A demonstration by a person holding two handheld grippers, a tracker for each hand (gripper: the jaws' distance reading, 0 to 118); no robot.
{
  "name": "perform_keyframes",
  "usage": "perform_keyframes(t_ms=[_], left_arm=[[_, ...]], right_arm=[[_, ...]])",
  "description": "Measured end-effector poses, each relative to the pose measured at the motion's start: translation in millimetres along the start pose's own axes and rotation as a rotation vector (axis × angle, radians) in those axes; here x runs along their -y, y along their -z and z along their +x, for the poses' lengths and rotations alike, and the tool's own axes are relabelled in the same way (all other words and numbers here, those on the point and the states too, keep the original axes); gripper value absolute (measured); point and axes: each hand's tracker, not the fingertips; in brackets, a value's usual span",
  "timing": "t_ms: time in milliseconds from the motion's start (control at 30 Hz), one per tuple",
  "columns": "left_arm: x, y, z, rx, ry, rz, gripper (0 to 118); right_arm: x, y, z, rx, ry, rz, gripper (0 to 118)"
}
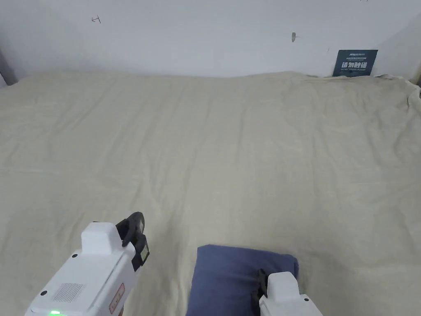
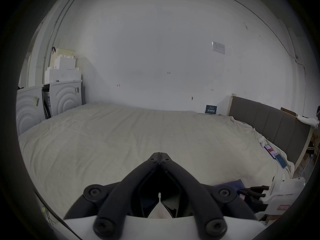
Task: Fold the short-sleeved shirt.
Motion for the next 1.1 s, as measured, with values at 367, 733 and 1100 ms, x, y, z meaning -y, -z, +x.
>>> perform_keyframes(t_ms=[367, 733, 1100], left_arm=[[39.2, 36.0, 13.3, 0.122, -0.152, -0.319, 19], [55.8, 85.8, 39.2, 0.284, -0.230, -0.723, 99], [65.2, 111.0, 38.8, 0.314, -0.249, -0.865, 38]], right_arm=[[26.9, 4.8, -5.0, -0.011, -0.041, 0.036, 0], [18.8, -2.5, -5.8, -0.038, -0.019, 0.031, 0], [9.0, -10.5, -4.9, -0.065, -0.025, 0.029, 0]])
